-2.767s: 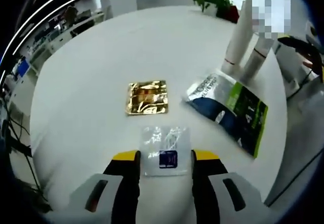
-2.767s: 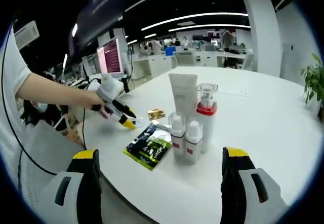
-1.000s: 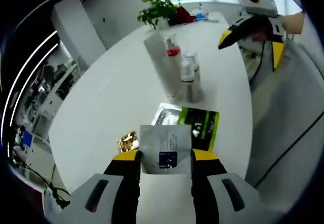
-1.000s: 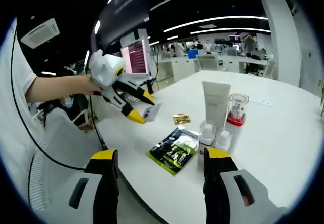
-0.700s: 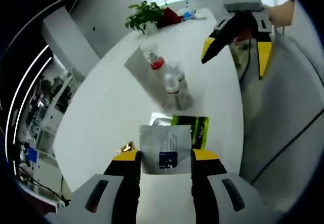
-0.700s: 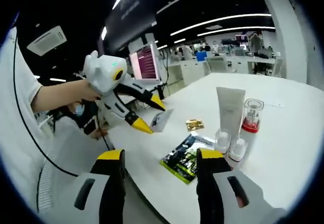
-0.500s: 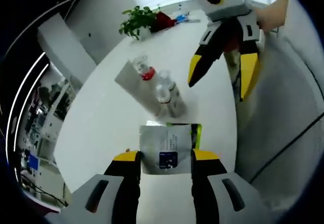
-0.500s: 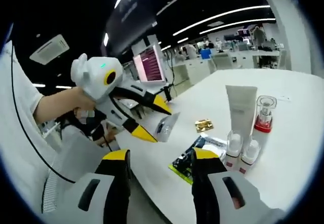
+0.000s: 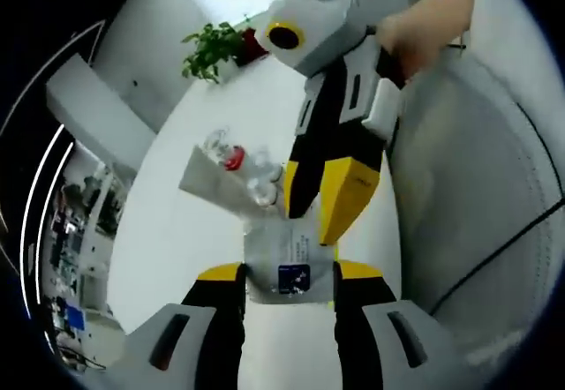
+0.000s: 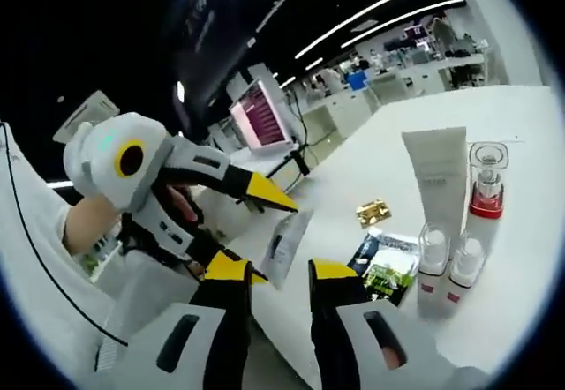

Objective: Arrange the skincare products in the storage area until every visible bottle or jar stands upright without overlapping.

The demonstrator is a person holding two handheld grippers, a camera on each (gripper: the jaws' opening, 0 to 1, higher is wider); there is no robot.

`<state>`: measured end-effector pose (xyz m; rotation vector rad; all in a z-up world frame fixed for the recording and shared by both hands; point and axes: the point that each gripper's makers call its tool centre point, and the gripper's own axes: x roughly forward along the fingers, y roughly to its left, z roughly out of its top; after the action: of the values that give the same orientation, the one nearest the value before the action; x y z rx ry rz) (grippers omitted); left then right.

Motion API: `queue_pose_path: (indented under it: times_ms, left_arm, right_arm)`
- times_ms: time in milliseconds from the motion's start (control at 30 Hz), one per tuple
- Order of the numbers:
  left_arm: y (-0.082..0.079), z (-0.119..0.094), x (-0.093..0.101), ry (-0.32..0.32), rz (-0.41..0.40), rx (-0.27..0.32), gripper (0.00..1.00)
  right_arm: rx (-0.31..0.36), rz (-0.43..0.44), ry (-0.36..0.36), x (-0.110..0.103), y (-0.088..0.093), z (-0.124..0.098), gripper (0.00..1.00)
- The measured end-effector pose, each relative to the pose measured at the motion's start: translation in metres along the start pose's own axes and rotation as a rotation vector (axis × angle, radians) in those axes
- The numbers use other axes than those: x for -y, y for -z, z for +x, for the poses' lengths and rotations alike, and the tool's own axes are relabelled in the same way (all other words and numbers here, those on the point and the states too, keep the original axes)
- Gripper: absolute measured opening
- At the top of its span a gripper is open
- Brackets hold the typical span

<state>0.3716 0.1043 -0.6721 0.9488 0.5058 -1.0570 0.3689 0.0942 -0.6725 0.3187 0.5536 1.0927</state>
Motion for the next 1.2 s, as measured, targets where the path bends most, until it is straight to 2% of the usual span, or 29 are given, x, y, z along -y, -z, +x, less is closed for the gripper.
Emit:
queue_pose_path:
  times_ms: [167,367,467,667,733,900,1000,1067,1133,1167,1200]
  left_arm:
    - [-0.006,-0.001,-0.001,0.000,0.010,0.015,0.35]
    - [-0.010,-0.002,-0.001,0.008,-0.012,0.040,0.35]
    - [-0.010,-0.001,-0.001,0.012,-0.018,0.042,0.35]
    - [-0.011,-0.002,-0.002,0.009,-0.092,0.090,0.38]
    - [-0.011,-0.004,-0.005,-0.002,-0.165,0.127,0.39]
    - [-0.009,-0.011,-0.011,-0.015,-0.289,0.192,0.38]
    - [-0.001,-0.015,-0.012,-0.037,-0.382,0.204,0.38]
    - [-0.001,-0.018,-0.010,-0.034,-0.500,0.265,0.37]
    - [-0.003,-0.021,-0.010,-0.030,-0.637,0.351,0.36]
    - [0.000,-0.022,-0.008,-0.023,-0.709,0.381,0.35]
    - [0.002,-0.023,-0.006,-0.013,-0.749,0.396,0.34]
  right_arm:
    - [-0.003,0.040,-0.007,0.001,0.002,0.001,0.20]
    - [0.012,0.073,-0.022,-0.001,0.001,0.000,0.07]
    - [0.021,0.088,-0.038,-0.005,0.000,-0.001,0.04]
    - [0.038,0.122,-0.054,-0.005,0.000,-0.006,0.01]
    - [0.060,0.142,-0.052,-0.003,-0.002,-0.008,0.01]
    - [0.080,0.161,-0.039,0.001,-0.003,-0.011,0.01]
    - [0.103,0.191,-0.043,0.001,-0.006,-0.013,0.01]
    - [0.126,0.223,-0.049,0.001,-0.009,-0.013,0.01]
    - [0.138,0.239,-0.055,0.002,-0.011,-0.013,0.01]
    - [0.145,0.252,-0.056,0.002,-0.012,-0.013,0.01]
    - [0.150,0.262,-0.060,0.002,-0.013,-0.013,0.01]
